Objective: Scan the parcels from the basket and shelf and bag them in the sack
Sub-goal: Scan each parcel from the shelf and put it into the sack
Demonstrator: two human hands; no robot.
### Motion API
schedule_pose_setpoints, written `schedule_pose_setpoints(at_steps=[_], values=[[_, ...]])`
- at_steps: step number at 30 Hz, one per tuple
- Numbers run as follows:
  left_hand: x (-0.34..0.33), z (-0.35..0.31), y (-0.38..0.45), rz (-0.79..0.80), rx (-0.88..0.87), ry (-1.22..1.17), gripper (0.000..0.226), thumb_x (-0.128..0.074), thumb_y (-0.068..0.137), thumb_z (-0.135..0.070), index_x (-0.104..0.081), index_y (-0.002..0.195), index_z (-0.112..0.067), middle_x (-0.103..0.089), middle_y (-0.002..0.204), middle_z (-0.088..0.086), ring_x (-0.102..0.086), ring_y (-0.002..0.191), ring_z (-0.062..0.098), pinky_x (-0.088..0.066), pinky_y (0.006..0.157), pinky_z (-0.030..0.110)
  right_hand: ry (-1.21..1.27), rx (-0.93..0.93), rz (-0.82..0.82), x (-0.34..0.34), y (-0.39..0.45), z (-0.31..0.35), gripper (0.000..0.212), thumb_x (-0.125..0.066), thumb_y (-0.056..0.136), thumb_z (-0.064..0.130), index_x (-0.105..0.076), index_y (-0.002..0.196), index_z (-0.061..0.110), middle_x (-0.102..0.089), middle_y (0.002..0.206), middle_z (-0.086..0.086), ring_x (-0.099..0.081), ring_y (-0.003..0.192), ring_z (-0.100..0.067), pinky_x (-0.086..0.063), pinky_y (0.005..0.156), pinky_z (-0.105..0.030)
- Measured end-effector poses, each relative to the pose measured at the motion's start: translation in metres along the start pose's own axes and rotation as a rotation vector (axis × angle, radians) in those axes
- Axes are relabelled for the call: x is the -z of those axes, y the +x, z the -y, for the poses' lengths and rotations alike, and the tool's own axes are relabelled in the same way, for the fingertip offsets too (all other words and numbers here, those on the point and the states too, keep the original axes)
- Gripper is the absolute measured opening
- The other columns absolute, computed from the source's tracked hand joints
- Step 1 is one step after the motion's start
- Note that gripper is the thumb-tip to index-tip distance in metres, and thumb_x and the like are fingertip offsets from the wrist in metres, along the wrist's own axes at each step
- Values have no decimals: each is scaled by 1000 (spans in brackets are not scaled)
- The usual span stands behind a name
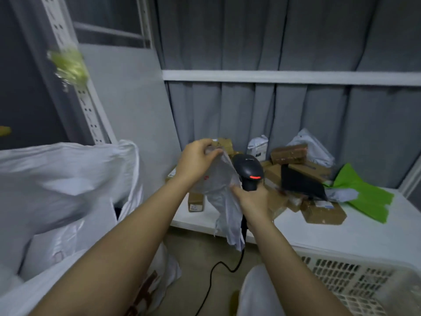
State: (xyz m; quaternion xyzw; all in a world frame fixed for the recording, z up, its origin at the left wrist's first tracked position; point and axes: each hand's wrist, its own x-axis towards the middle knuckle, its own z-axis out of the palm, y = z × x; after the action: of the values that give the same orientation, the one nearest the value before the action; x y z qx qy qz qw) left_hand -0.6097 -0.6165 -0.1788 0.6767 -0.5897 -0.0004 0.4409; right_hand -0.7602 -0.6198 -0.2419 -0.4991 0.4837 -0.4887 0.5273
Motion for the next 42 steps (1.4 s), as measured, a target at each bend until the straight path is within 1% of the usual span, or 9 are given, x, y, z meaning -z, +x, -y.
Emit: schedule_pose_setpoints(at_steps=[5,9,12,17,23,29,32,35,42], values=[[42,-28,-58,-20,180,-82,85,-63,84,-53,-20,150,-22,-20,152,5,-16,141,23,-24,110,33,181,-91,-20,-1,-28,31,17,-66,83,9,-60,99,9,-60,85,-10,-58,75,-23,-46,66,-29],[73,-21,-122,357,231,-198,105,-58,57,-87,-22,143,-37,-23,149,-5,-26,139,17,-30,113,41,225,-102,-8,-6,-40,46,19,-68,80,9,-60,97,9,-64,92,-12,-64,89,-30,-53,84,-41],[89,-15,-155,546,256,-313,107,-74,63,-67,-20,148,-31,-30,145,-14,-29,130,4,-31,106,25,204,-94,7,-12,-49,49,13,-68,81,7,-56,84,13,-64,91,-12,-64,89,-30,-53,88,-44],[77,-2,-162,85,254,-245,10,-60,93,-15,-64,88,-23,-61,81,-12,-57,76,4,-40,65,17,298,-138,102,-17,-64,50,27,-78,80,25,-61,96,10,-65,84,-4,-63,75,-19,-53,71,-31],[78,15,-125,-15,149,-26,15,-48,98,-9,-63,97,-8,-63,85,8,-60,89,31,-32,66,24,69,12,184,1,-72,47,22,-79,79,26,-60,90,22,-65,87,-3,-58,73,-16,-49,73,-33],[79,-2,-98,251,-74,160,20,-52,95,-11,-71,101,-14,-65,96,-6,-57,87,12,-42,75,27,-113,283,316,4,-65,55,34,-83,74,13,-59,93,27,-64,87,4,-60,80,-10,-50,71,-30],[74,-7,-94,78,9,-109,6,-62,91,-14,-59,96,-17,-62,89,-7,-54,73,8,-41,70,24,-175,318,354,-3,-61,55,34,-84,73,12,-59,88,29,-65,84,7,-60,80,-12,-47,69,-28],[75,3,-102,-46,178,-346,38,-70,87,-25,-48,117,-21,-57,103,-12,-57,81,3,-47,76,18,-169,316,262,-9,-55,57,26,-78,79,15,-59,95,23,-63,83,8,-58,79,-9,-45,66,-24],[69,55,-143,325,380,-271,22,-70,86,-33,-68,106,-25,-73,99,-7,-69,91,12,-54,89,39,-14,202,74,-12,-32,78,30,-78,78,21,-62,101,12,-67,90,-4,-62,82,-21,-53,80,-37]])
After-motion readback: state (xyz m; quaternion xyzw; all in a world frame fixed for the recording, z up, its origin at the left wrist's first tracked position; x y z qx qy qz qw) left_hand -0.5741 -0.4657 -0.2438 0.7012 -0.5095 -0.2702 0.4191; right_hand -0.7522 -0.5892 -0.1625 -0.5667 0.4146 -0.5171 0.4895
